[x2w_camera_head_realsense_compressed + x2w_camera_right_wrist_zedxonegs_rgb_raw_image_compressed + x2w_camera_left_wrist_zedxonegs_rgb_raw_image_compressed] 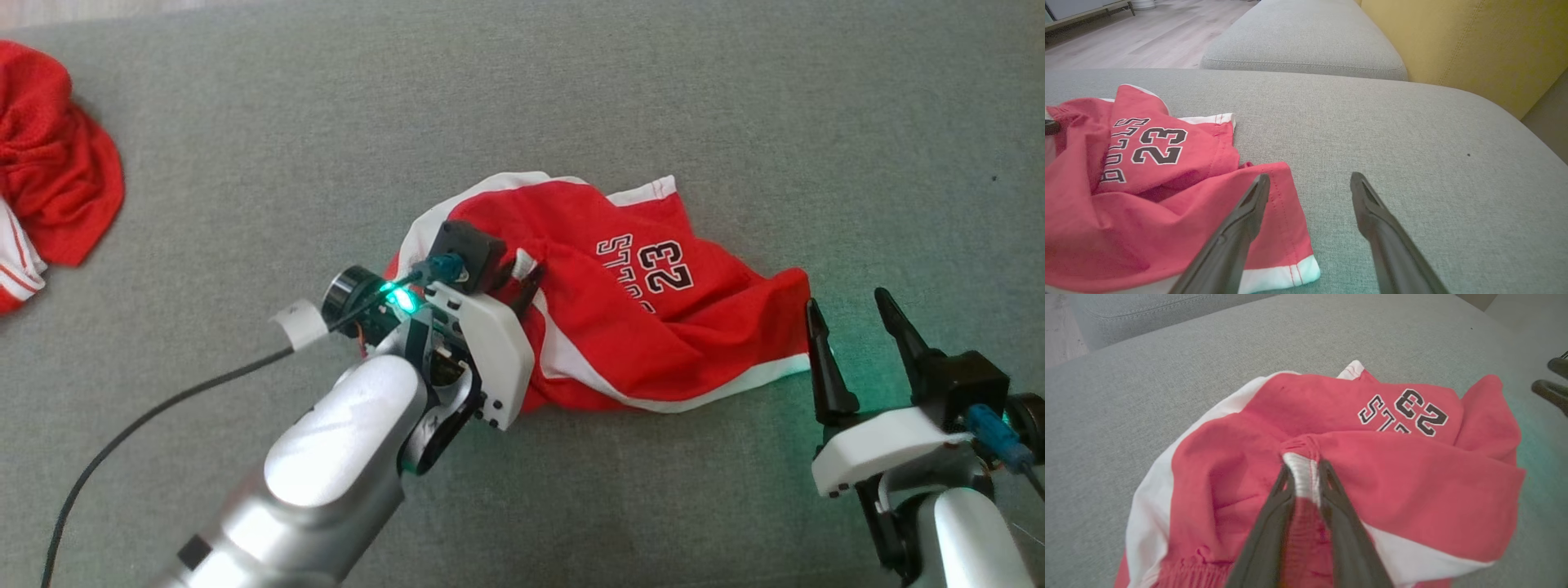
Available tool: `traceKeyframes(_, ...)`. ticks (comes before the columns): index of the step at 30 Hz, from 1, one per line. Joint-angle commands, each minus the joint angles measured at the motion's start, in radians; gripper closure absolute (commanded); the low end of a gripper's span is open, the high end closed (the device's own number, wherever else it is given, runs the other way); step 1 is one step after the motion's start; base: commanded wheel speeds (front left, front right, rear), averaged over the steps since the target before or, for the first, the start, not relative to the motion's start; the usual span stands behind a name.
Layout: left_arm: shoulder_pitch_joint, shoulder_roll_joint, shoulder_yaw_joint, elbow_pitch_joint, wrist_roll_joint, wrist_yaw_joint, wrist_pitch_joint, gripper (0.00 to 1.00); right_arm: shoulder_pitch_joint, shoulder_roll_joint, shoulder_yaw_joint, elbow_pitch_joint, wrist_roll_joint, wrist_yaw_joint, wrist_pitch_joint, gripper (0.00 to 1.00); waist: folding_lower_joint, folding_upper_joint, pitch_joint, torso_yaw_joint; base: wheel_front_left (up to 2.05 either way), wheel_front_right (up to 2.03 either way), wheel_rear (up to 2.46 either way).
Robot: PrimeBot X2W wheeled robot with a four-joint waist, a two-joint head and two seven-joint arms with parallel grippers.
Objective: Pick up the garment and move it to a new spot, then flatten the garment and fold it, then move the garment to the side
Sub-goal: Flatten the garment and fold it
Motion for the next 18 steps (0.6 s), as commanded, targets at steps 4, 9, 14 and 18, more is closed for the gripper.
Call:
traceKeyframes(4, -0.002, 0.030, 0.015, -0.050, -0.006, 0.007, 0.009, 1.00, -0.023, -0.005, 0.006, -0.026, -0.006, 0.008, -0.008, 0.00, 0.0000, 0.0000, -0.003, 0.008, 0.00, 0.00, 0.00)
traceKeyframes(9, 0.017, 0.037, 0.027, -0.078, -0.008, 0.025, -0.019, 1.00, -0.018, -0.005, -0.004, -0.026, -0.013, 0.008, -0.008, 0.00, 0.0000, 0.0000, -0.007, 0.015, 0.00, 0.00, 0.00)
traceKeyframes(14, 0.078, 0.051, 0.047, -0.144, -0.012, 0.062, -0.075, 1.00, 0.005, -0.011, -0.006, -0.015, -0.036, 0.008, 0.016, 0.00, 0.0000, 0.0000, -0.012, 0.034, 0.00, 0.00, 0.00)
traceKeyframes(18, 0.144, 0.063, 0.066, -0.202, -0.019, 0.103, -0.117, 1.00, 0.029, -0.039, 0.005, 0.007, -0.030, 0.008, 0.066, 0.00, 0.0000, 0.0000, -0.015, 0.051, 0.00, 0.00, 0.00)
